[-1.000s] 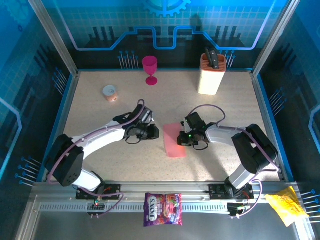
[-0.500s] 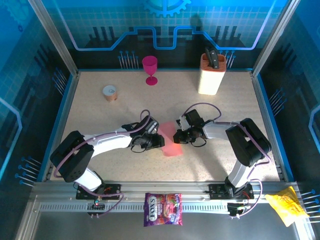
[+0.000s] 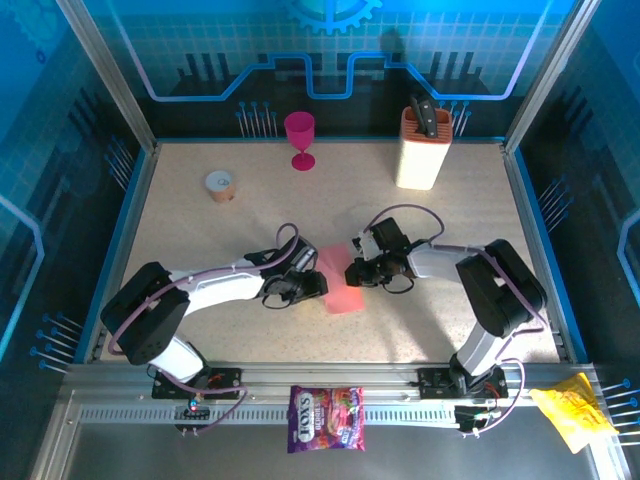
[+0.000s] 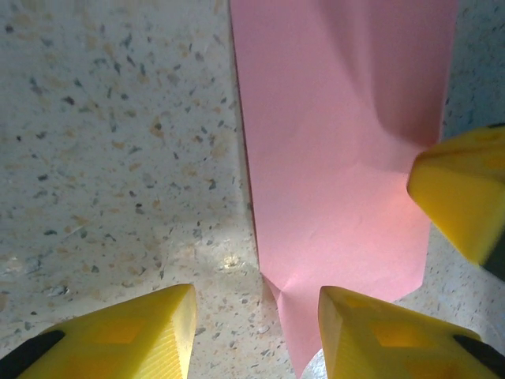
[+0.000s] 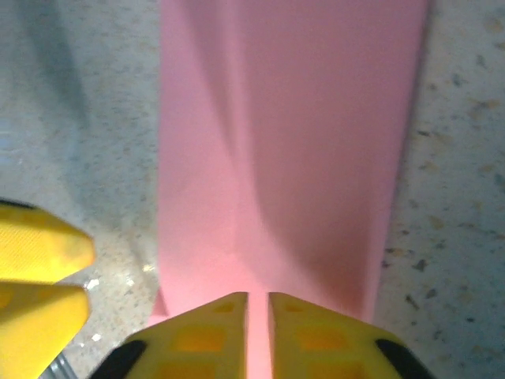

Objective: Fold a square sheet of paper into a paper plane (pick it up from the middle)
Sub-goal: Third fold the triangle at the center of the table.

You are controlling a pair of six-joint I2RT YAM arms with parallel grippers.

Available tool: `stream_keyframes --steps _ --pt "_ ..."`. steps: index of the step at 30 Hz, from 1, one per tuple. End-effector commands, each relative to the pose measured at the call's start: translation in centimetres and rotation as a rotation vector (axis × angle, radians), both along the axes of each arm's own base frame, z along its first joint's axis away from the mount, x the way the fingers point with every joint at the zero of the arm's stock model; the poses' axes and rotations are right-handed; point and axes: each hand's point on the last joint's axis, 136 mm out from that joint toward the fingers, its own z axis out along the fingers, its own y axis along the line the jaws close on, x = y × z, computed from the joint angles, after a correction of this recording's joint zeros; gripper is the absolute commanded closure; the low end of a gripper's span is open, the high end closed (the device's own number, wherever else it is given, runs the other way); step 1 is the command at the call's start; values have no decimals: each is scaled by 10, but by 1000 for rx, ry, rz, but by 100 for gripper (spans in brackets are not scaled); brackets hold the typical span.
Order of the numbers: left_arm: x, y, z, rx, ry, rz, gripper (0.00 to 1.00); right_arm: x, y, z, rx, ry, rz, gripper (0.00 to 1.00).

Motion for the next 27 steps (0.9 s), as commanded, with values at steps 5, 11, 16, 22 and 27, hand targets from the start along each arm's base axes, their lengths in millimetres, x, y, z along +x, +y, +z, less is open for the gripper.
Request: stream_keyframes --steps 5,11,16,22,27 --pt "55 -4 32 -27 -94 5 55 -16 8 38 -8 -88 60 70" --pt "88 -16 37 -77 -99 -42 71 -43 8 27 -197 -176 111 56" --pt "96 -22 25 -89 -84 -82 78 -57 17 21 -313 -237 173 54" --pt "97 -27 9 -91 -63 -100 80 -69 32 15 -379 -274 263 51" --pt "96 -27 -1 -78 -53 -111 80 -74 45 11 -405 -287 310 50"
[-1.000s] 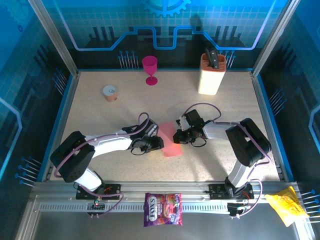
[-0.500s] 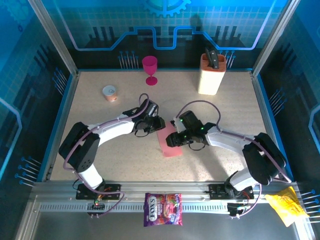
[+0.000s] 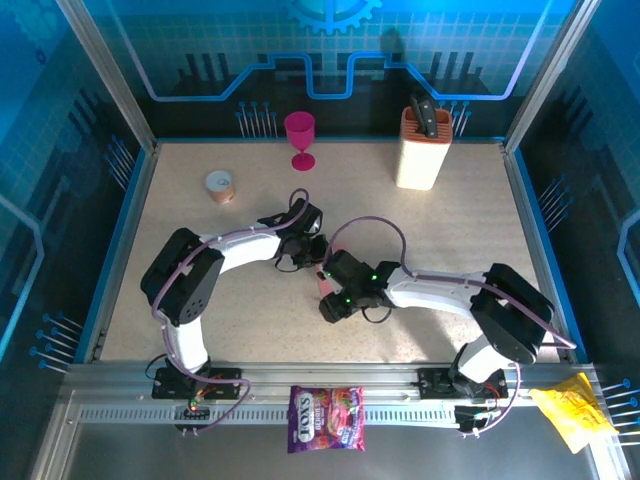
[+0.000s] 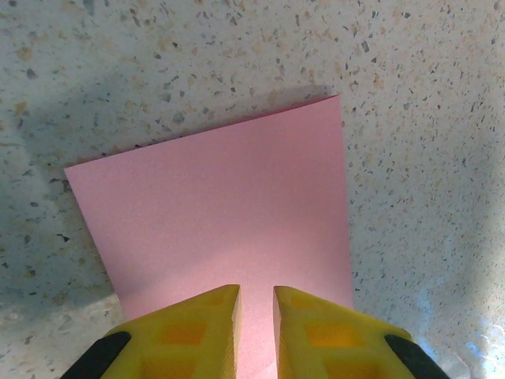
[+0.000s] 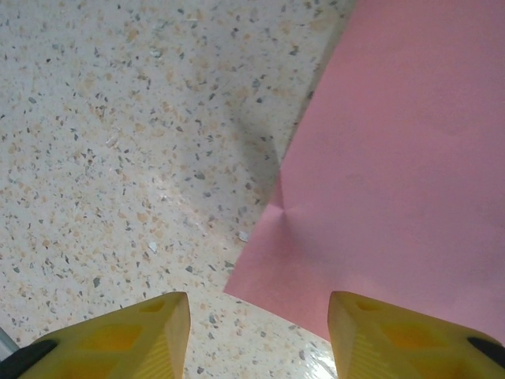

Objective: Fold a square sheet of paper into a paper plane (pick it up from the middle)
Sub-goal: Third fold the triangle at the center of the table.

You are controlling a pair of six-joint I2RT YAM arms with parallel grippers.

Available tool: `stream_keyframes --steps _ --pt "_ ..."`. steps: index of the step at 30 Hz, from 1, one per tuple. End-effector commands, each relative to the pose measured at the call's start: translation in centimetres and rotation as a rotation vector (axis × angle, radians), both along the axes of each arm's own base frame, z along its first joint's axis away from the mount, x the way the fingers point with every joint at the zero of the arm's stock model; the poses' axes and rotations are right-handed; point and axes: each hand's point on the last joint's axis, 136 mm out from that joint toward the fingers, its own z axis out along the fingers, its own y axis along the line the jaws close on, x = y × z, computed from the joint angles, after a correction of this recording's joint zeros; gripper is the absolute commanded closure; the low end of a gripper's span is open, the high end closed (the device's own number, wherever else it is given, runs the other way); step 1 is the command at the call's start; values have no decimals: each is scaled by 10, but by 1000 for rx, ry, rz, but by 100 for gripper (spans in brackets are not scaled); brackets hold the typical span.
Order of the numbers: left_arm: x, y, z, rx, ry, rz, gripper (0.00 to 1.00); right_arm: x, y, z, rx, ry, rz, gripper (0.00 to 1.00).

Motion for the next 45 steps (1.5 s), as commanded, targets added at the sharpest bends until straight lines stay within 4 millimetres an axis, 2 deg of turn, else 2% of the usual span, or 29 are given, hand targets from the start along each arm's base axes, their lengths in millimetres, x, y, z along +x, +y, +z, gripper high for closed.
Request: stream_keyframes --steps 1,7,12,17,21,24,34,45 --pt "3 -6 -1 -15 -12 -39 80 3 4 -1 -50 -29 29 50" --pt "2 -4 -8 -2 -4 -40 80 2 9 -11 -78 -23 40 51" --pt "2 -4 -11 -1 1 -39 80 3 7 -15 -92 -21 34 59" --pt "1 -2 -16 11 6 -41 81 3 7 -16 -96 -22 34 75" --pt "0 -1 -22 24 13 -47 81 3 7 -12 -89 -29 37 92" --pt "-1 0 -24 35 12 -58 81 5 9 -7 -78 -33 41 100" --pt "-2 8 -37 104 9 -103 85 18 19 21 89 30 13 100" --pt "-3 13 -49 158 -1 -168 89 34 6 22 121 62 -24 100"
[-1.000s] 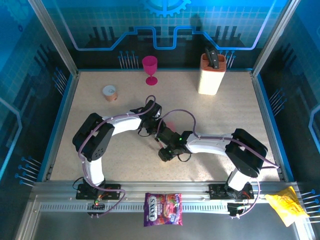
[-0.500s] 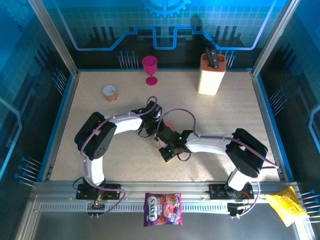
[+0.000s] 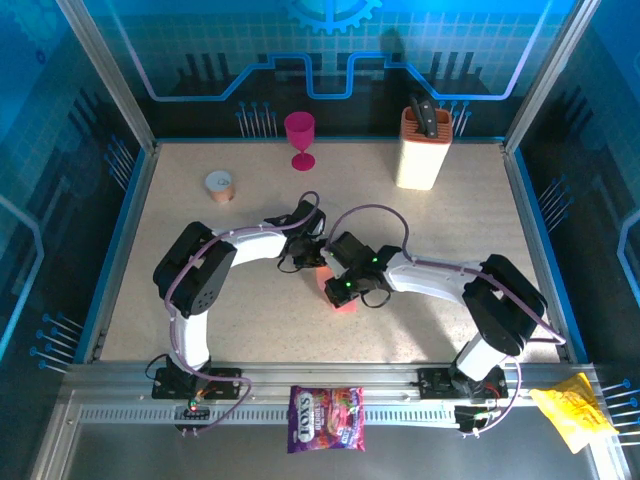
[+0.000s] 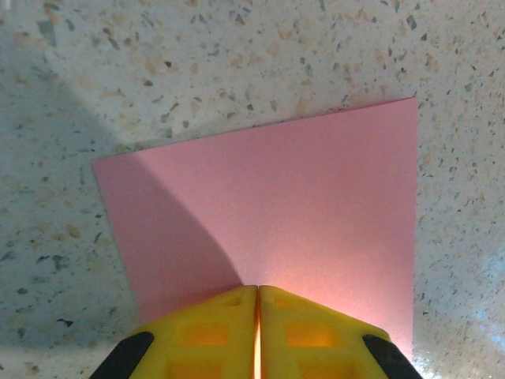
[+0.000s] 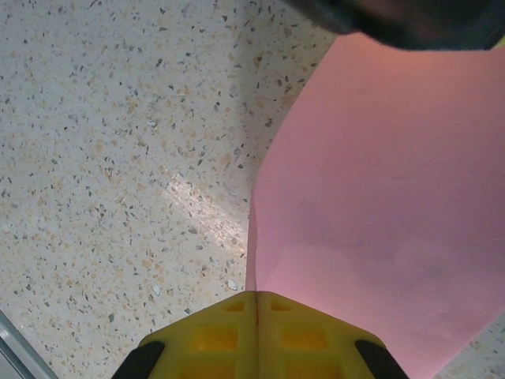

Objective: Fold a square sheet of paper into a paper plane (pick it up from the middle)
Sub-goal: Third fold the triangle at the center of the table.

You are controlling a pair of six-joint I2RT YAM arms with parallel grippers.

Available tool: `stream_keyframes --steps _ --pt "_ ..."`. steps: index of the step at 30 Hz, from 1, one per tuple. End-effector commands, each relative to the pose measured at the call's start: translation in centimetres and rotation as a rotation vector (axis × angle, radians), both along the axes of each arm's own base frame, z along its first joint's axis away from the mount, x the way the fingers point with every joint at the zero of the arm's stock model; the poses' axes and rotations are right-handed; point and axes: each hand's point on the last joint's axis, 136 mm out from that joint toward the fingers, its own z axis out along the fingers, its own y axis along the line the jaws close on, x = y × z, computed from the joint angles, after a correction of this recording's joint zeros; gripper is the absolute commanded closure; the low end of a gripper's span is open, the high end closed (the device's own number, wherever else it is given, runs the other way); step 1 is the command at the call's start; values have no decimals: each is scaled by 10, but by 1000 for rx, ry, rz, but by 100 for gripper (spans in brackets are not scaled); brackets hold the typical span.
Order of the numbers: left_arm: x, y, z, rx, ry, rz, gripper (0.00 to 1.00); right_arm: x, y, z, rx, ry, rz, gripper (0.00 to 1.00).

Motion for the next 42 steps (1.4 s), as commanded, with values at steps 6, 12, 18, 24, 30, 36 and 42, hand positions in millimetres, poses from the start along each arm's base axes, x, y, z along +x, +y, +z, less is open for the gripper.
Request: stream_keyframes --steps 6,12,18,24,30,36,42 --pt "-10 12 -26 87 42 -51 92 15 -2 4 33 9 3 100" --pt "-12 14 -30 101 46 -66 94 27 -7 -2 29 18 -10 100" --pt "-14 15 -34 109 50 -73 96 37 -12 -7 19 18 -23 100" --pt "-15 16 -35 115 50 -76 97 46 -22 -10 12 16 -45 100" --pt "-17 19 -38 129 53 -81 98 53 -31 -13 14 28 -68 100" --pt "-17 20 -40 132 54 -82 98 58 -35 -14 -2 26 -77 100" --pt "-18 20 -41 130 56 -83 99 55 -37 -21 -14 46 -75 100"
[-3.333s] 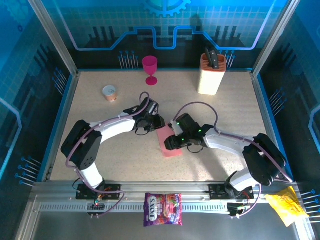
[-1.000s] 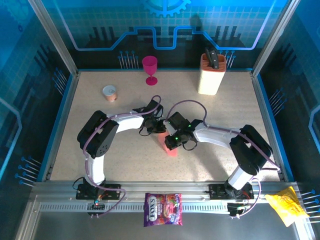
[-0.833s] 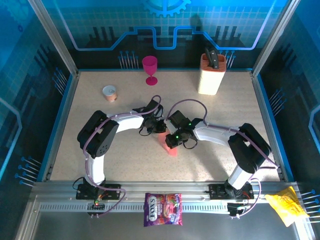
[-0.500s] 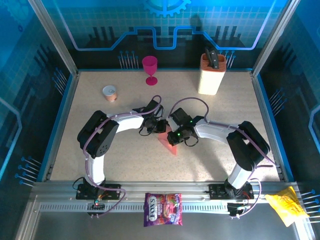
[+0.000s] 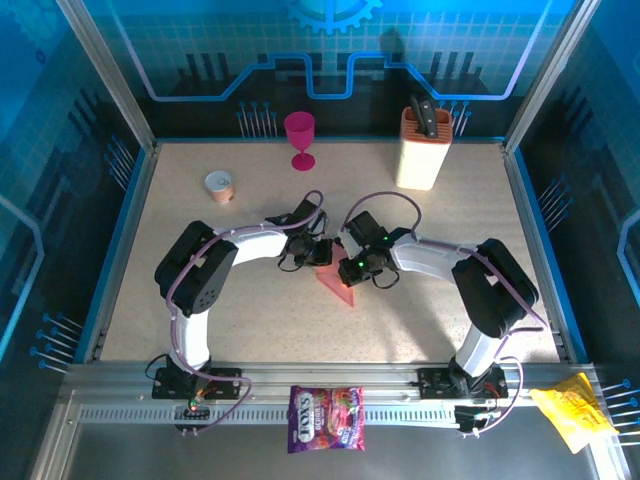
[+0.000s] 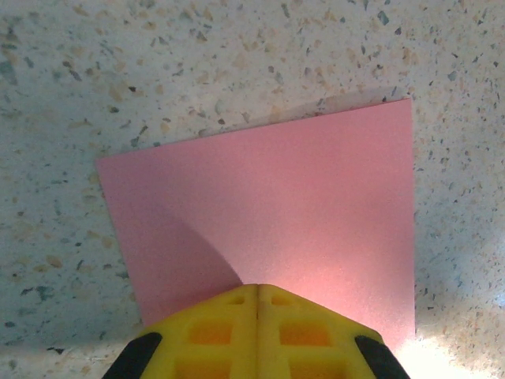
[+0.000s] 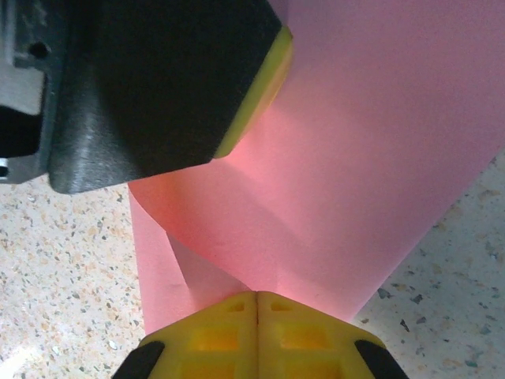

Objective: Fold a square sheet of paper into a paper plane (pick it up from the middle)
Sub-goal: Third fold the triangle at the center of the table.

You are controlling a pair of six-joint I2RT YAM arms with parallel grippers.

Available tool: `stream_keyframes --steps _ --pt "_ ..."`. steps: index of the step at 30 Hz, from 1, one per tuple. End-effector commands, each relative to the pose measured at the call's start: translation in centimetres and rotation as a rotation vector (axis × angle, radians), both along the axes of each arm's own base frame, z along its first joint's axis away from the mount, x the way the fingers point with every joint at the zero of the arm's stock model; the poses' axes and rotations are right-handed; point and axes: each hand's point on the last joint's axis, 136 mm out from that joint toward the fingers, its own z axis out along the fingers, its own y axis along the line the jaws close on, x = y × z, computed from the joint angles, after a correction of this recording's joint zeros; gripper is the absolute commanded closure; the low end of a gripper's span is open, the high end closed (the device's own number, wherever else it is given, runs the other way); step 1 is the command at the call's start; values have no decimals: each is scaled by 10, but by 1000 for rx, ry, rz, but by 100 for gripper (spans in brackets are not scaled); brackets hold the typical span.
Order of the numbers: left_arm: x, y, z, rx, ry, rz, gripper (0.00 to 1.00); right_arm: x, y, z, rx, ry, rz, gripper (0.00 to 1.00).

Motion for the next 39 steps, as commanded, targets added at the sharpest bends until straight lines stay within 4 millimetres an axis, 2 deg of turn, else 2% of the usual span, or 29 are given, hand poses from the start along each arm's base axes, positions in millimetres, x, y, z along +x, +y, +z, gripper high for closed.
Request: stream_keyframes --steps 1,16,30,39 --pt "-21 21 -38 117 86 -8 99 -1 -2 -5 -6 26 7 100" --pt "-26 25 -45 123 97 -1 100 -8 -15 -16 -46 39 -30 100" --pt "-27 26 -48 127 100 0 100 -6 -14 5 -12 2 -46 100" --pt "-28 28 -51 133 103 0 100 -8 -17 -2 -41 13 -34 100"
